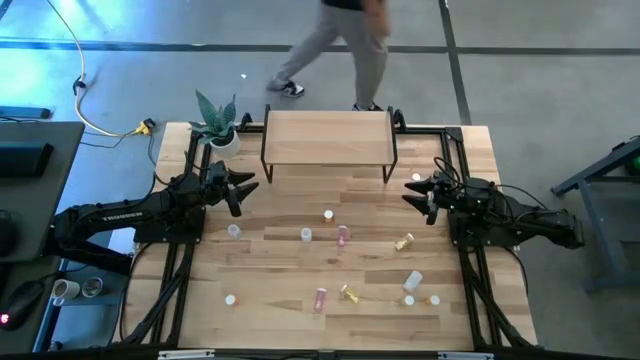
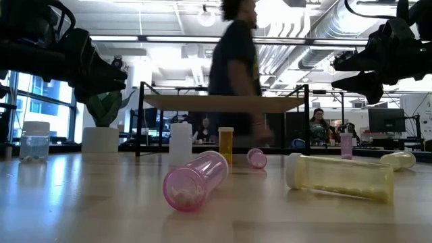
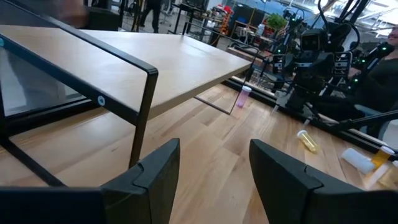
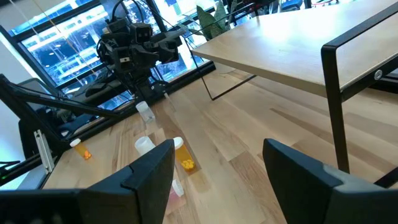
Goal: Pick and place medicine bottles onto shelf by color
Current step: Put the top right white medicine bottle on the shelf
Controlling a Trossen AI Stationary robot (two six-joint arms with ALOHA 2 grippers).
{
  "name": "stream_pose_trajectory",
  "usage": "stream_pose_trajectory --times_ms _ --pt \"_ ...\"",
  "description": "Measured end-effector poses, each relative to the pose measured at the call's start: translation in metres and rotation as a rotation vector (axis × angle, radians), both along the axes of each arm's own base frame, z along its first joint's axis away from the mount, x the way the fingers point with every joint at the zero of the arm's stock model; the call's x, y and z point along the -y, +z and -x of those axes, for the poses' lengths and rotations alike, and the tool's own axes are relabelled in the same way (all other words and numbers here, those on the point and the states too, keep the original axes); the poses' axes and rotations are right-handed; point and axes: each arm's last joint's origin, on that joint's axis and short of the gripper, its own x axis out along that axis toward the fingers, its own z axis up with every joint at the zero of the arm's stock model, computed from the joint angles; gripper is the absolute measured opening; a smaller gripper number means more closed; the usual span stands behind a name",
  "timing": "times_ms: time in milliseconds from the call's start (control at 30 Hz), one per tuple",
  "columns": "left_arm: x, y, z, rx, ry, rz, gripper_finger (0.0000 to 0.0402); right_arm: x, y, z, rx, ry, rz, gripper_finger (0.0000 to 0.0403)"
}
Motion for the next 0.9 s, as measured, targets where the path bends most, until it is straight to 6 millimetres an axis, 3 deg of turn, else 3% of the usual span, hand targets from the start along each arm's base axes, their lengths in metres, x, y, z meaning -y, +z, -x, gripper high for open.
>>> stream_pose_trajectory --times_ms 600,900 --pt "0.0000 0.0007 -0.0001 0.051 0.009 0.072 0.0186 0.0000 0.0001 0.0000 0.000 0.000 0.000 0.0236" --pt "0.0001 -0.0009 0.0001 0.081 0.020 0.155 0.0232 0.0000 0.0002 0.0000 0.001 0.000 0.000 0.0236"
